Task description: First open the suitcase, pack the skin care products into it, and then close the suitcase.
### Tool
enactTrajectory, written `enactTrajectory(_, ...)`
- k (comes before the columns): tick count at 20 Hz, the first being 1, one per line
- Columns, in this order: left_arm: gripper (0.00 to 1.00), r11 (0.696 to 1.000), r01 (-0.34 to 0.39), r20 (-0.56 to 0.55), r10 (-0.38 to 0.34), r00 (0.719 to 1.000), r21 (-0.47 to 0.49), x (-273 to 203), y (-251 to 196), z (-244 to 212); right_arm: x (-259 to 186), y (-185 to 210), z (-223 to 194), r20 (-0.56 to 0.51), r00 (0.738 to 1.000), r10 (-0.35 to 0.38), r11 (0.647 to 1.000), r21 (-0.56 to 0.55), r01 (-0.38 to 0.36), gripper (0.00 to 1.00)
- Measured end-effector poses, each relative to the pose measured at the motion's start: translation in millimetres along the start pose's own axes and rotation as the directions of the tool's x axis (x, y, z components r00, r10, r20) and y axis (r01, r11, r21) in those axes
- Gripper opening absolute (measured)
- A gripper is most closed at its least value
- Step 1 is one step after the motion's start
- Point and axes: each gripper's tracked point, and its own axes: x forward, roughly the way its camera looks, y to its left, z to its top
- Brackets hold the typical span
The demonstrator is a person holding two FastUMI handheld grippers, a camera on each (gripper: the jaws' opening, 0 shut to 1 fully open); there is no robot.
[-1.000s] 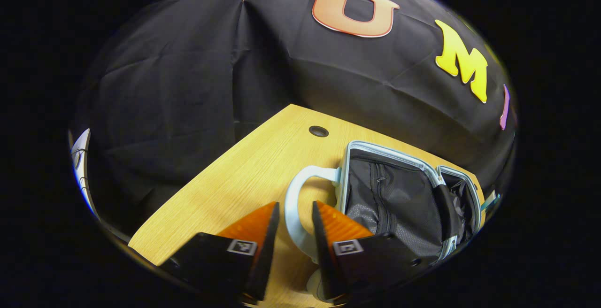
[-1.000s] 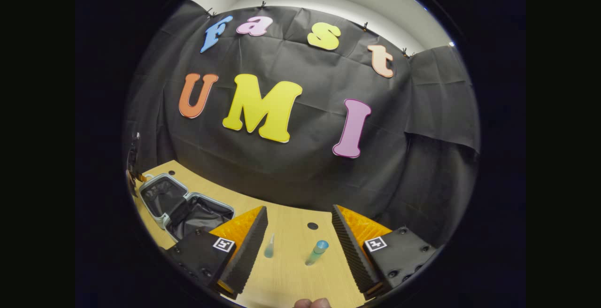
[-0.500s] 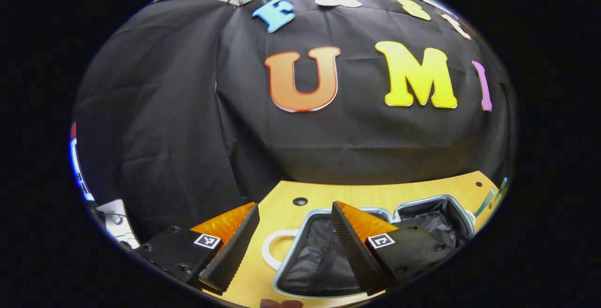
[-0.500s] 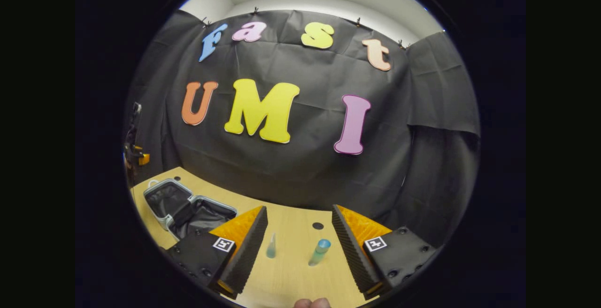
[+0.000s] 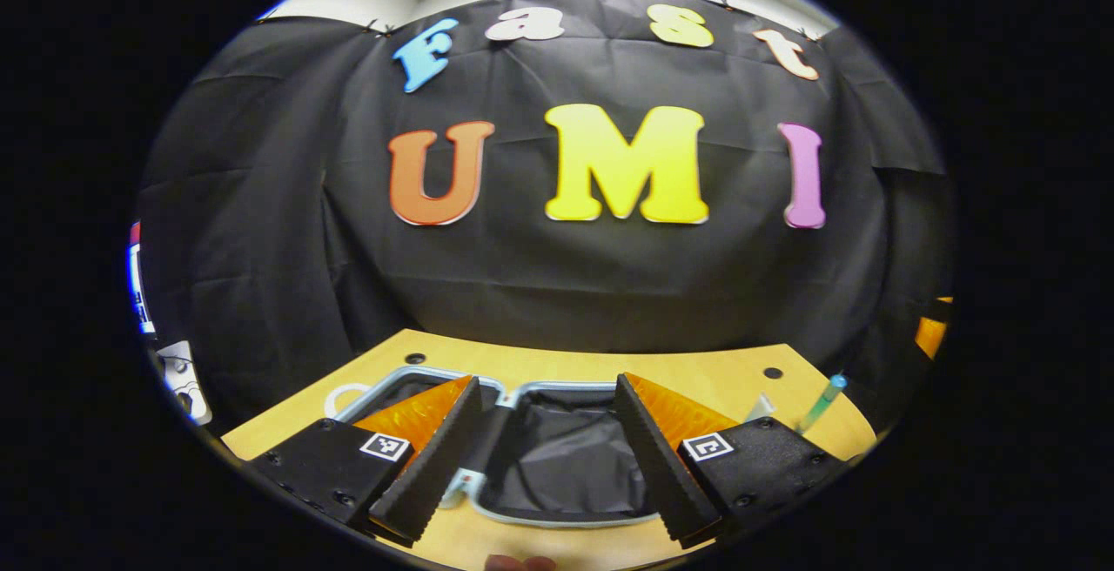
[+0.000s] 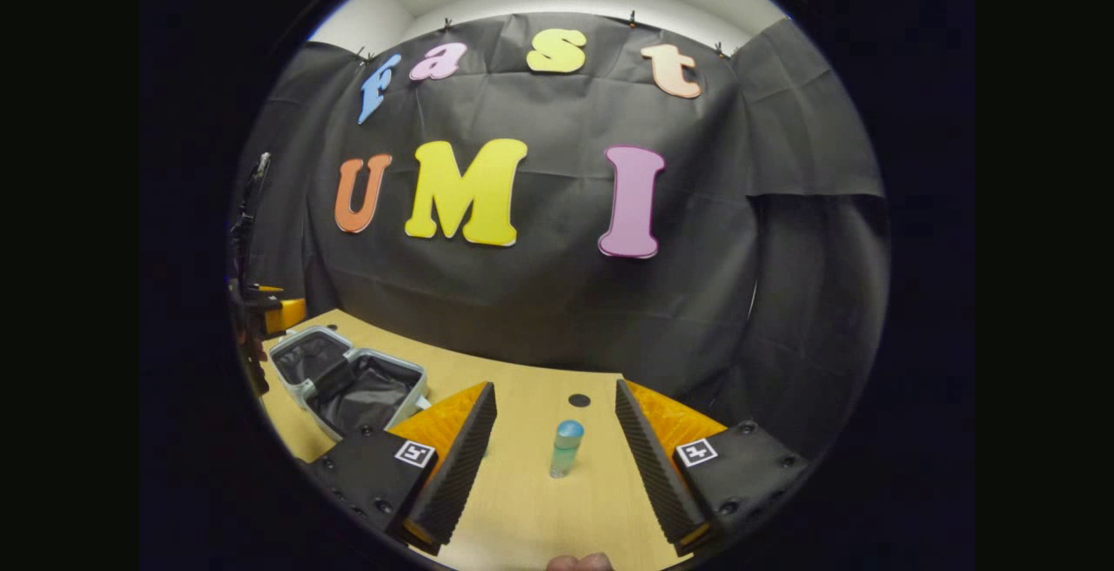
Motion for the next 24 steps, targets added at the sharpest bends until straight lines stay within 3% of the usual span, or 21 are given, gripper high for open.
enactTrajectory(6, 0.98, 0.977, 0.211, -0.089, -0.209, 0.974, 0.012, -1, -144, -61, -10, -57, -38, -0.075, 0.996, -0.045, 0.999, -0.026, 0.043, 0.82)
enactTrajectory(10, 0.98, 0.937, 0.348, -0.215, -0.337, 0.917, 0.015, 20, -222, -122, -21, -101, -58, -0.125, 0.988, -0.095, 0.995, -0.046, 0.090, 0.81)
enactTrajectory(14, 0.99, 0.954, 0.300, -0.331, -0.282, 0.900, 0.001, 61, -237, -174, -35, -134, -70, -0.147, 0.977, -0.153, 0.987, -0.070, 0.144, 0.81)
enactTrajectory(18, 0.99, 0.967, 0.256, -0.386, -0.229, 0.894, 0.020, 92, -236, -203, -43, -140, -69, -0.144, 0.977, -0.155, 0.985, -0.100, 0.141, 0.81)
enactTrajectory(24, 0.99, 0.969, 0.248, -0.428, -0.224, 0.876, -0.001, 116, -244, -225, -40, -147, -79, -0.188, 0.967, -0.173, 0.984, -0.066, 0.163, 0.82)
